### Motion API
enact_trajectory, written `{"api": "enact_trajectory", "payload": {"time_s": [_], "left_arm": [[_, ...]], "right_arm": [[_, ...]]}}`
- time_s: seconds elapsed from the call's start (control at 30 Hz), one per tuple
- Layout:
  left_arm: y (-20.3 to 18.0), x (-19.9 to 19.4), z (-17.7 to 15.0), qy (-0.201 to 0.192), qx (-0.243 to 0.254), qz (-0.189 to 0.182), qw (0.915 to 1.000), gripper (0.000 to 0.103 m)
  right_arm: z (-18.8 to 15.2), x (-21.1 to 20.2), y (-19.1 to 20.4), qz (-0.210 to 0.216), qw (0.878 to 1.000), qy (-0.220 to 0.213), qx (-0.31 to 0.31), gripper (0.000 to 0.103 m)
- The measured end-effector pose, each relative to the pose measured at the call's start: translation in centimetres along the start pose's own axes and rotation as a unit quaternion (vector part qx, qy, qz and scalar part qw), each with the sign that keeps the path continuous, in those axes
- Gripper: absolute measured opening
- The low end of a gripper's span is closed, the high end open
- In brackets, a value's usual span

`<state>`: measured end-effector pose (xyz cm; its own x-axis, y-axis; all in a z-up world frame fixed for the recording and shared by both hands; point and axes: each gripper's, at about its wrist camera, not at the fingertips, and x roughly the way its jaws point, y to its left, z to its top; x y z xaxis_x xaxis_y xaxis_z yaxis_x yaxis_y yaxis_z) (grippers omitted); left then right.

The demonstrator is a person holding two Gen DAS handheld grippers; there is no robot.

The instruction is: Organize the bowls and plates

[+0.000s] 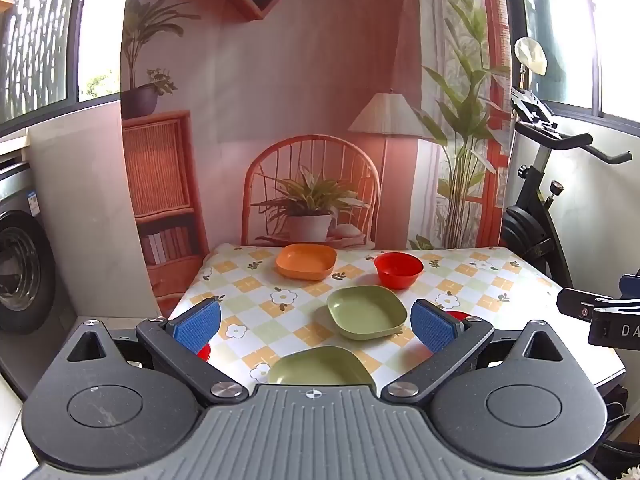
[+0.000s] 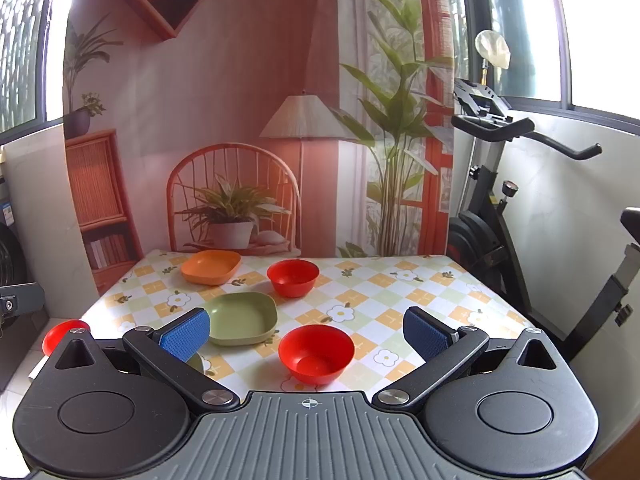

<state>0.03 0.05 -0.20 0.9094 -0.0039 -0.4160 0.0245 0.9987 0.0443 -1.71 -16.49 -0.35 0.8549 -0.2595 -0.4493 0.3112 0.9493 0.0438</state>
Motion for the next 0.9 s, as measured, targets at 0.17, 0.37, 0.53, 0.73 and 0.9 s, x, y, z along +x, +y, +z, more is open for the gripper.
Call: {"api": "enact_trajectory", "payload": {"time_s": [0.17, 0.37, 0.53, 0.73, 0.9], "left_arm": [[0.02, -0.09, -0.01, 0.000, 0.000, 0.000, 1.0000, 0.102], [-0.02, -0.08, -0.06, 0.000, -0.001, 0.000, 1.0000, 0.102], [-0.07, -0.04, -0.06, 0.000, 0.000, 0.001, 1.0000, 0.102], [-0.12, -0.06, -0.08, 0.000, 0.000, 0.001, 1.0000, 0.102], [-0.14, -0.07, -0.10, 0.001, 0.000, 0.001, 1.0000, 0.102]], "right_arm": [[-0.02, -0.01, 0.01, 0.000, 1.000, 0.000, 0.001, 0.103], [-0.05, 0.00, 0.02, 0.000, 1.000, 0.000, 0.001, 0.103], [-0.07, -0.01, 0.01, 0.000, 1.000, 0.000, 0.001, 0.103], [-0.05, -0.04, -0.04, 0.000, 1.000, 0.000, 0.001, 0.103], [-0.05, -0.03, -0.02, 0.000, 1.000, 0.000, 0.002, 0.103]]}}
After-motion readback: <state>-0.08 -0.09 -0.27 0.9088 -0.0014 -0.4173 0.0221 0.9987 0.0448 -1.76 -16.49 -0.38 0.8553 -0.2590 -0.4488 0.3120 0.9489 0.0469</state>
